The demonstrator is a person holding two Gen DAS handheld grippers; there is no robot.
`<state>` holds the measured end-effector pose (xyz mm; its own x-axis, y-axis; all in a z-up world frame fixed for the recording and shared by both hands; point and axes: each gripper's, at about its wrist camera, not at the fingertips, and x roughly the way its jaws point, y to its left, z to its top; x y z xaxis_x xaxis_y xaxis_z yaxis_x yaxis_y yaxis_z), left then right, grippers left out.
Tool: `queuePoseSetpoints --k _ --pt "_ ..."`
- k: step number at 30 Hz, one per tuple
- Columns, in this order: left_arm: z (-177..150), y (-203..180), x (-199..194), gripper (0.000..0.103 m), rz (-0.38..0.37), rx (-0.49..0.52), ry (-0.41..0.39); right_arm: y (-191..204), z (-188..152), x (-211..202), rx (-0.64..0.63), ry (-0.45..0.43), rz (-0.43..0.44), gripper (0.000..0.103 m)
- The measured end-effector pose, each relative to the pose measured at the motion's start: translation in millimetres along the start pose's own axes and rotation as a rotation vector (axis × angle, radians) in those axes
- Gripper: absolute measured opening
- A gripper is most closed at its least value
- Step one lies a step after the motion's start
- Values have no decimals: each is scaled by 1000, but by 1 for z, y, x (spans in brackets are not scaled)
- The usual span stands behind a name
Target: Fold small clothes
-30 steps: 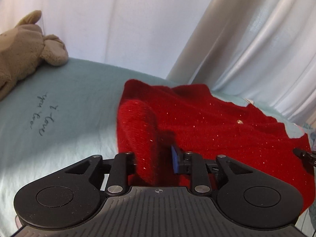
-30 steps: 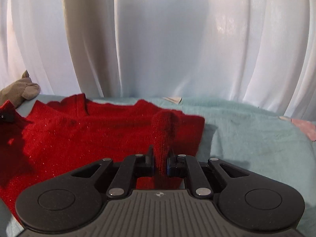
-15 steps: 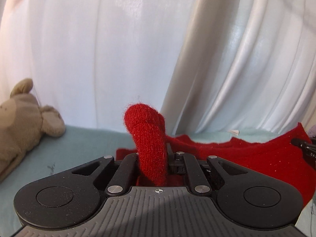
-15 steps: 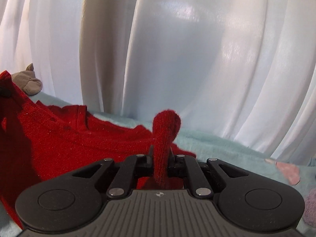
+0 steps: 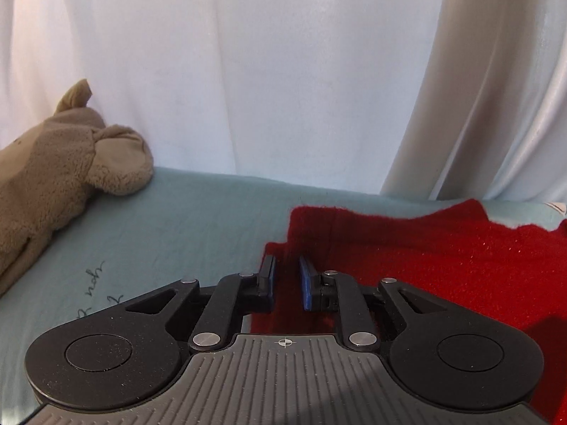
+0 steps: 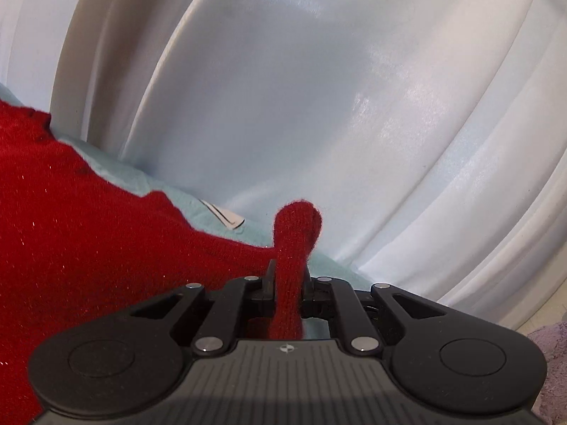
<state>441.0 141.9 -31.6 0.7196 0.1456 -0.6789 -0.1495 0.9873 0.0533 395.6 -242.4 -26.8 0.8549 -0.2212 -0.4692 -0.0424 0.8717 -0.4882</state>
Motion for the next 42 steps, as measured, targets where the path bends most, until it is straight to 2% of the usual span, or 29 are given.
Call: queuePoseSetpoints --k 3,4,5,6,7,9,11,12,13,16,19,22,24,28,30,32,35,37,39,42 --pt "-1 7 -10 29 -7 -18 -1 5 -9 12 -22 40 22 8" --pt "-1 12 -17 30 -32 -40 -4 6 -10 11 -30 36 15 12" --pt "-3 20 -27 32 -70 -77 -16 2 -9 10 -22 39 3 21" --pt "-4 27 -36 40 -94 -106 -21 -1 -7 7 3 41 -22 27" --pt "-7 32 -46 45 -110 -133 -21 -8 -6 0 48 35 -45 34" --pt "-14 39 -67 51 -164 -172 -22 -26 -6 -19 173 31 -31 34" --pt "-23 37 -85 63 -209 -175 -22 -42 -10 -42 294 26 33 34" --pt "-29 34 -93 72 -219 -164 -19 -47 -14 -55 349 19 77 34" --pt "-35 29 -100 76 -223 -149 -15 -50 -19 -65 389 19 109 34" --pt "-51 20 -104 76 -224 -123 30 -49 -32 -94 460 32 181 35" --pt "-65 24 -105 75 -233 -148 62 -54 -50 -113 563 71 237 41" --pt "-78 41 -102 72 -264 -226 99 -62 -74 -116 655 137 257 55" --pt "-83 49 -101 72 -290 -282 112 -67 -89 -115 715 178 289 56" --pt "-81 53 -104 57 -288 -299 114 -78 -116 -110 858 251 407 57" --pt "-79 50 -105 51 -265 -281 116 -77 -124 -111 902 260 430 55" --pt "-78 45 -108 46 -248 -247 108 -75 -126 -109 912 250 455 38" --pt "-77 39 -109 36 -244 -206 100 -68 -121 -107 872 235 455 37" --pt "-77 38 -108 21 -267 -206 107 -65 -119 -105 862 239 470 38" --pt "-77 34 -108 21 -264 -194 113 -62 -118 -104 865 244 482 38" --pt "-76 30 -110 19 -251 -164 104 -58 -111 -109 810 220 461 25"
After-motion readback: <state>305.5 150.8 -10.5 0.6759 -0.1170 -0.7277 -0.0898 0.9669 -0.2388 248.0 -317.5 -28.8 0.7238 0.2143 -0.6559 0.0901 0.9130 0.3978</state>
